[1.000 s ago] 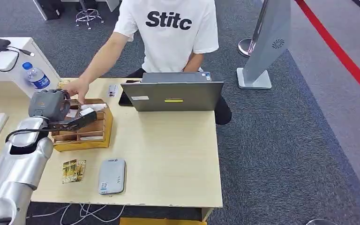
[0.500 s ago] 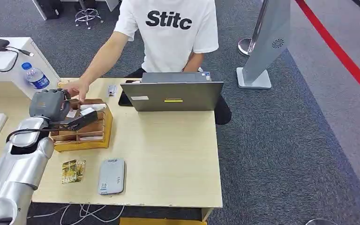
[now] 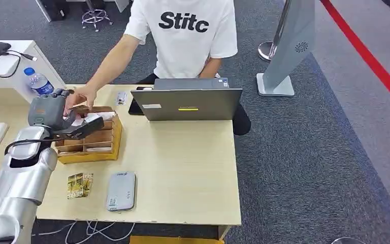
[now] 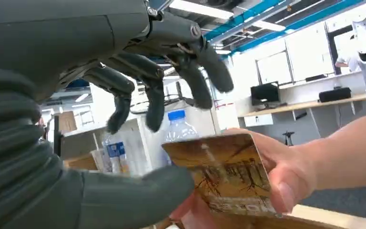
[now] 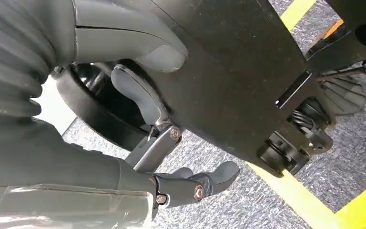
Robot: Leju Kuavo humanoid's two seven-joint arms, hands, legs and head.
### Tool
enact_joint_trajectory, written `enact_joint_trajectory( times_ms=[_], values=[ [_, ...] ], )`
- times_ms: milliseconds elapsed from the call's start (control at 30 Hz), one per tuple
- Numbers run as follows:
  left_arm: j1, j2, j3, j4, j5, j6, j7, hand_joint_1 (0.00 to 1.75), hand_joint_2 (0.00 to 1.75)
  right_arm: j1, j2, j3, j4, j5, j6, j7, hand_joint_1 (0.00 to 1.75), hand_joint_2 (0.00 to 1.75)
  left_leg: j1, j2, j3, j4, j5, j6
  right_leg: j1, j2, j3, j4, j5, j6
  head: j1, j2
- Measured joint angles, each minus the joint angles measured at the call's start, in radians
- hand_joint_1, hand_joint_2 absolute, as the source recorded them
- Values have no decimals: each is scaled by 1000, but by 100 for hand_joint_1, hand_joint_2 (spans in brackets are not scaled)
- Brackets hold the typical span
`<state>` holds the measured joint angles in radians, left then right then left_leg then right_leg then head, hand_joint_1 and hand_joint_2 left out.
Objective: Pass the card to the sensor for recognition and then transmit it.
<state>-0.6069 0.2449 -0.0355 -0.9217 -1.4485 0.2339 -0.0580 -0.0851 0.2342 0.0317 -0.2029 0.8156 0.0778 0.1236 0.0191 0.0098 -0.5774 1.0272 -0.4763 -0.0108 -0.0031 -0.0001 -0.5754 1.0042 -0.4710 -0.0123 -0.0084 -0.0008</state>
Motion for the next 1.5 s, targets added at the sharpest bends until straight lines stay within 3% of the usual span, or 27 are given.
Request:
enact_joint_trajectory(
  times_ms=[733,833,900,1033,1167,1333,1433,1500],
  values=[
    [17,-31,47,-58,-30,12,-13,0,175,1,-1,-3,0,0,5,-6,0,175,0,0,0,0,0,0,0,0,0,0,0,0,0,0],
    [35,-36,52,-86,-17,36,-36,0,175,1,-1,-3,0,0,5,-7,0,175,0,0,0,0,0,0,0,0,0,0,0,0,0,0],
    [71,-52,58,-165,12,47,-69,0,175,1,-1,-5,0,0,3,-7,0,175,0,0,0,0,0,0,0,0,0,0,0,0,0,0],
    [129,-79,58,-311,27,23,-73,0,175,2,-1,-14,0,0,3,-7,0,175,0,0,-1,0,0,0,0,0,0,0,0,0,0,0],
    [217,-121,60,-502,137,81,-143,0,175,3,-1,-24,0,0,2,-3,0,175,-1,1,-1,0,-1,0,0,1,0,0,0,0,0,0],
    [489,-241,58,-826,165,160,-173,0,175,3,-1,-53,0,0,-2,8,0,175,-3,6,1,0,-5,3,-3,5,0,-1,-2,2,0,0],
    [652,-291,56,-934,151,247,-162,0,175,5,-1,-77,0,0,-15,8,0,175,-3,6,1,0,-6,5,-3,4,0,-1,-4,3,0,0],
    [723,-314,62,-978,184,256,-166,0,175,5,-1,-90,0,0,-19,8,0,175,-3,4,1,0,-6,5,-3,2,0,-1,-5,4,0,0]
  ],
)
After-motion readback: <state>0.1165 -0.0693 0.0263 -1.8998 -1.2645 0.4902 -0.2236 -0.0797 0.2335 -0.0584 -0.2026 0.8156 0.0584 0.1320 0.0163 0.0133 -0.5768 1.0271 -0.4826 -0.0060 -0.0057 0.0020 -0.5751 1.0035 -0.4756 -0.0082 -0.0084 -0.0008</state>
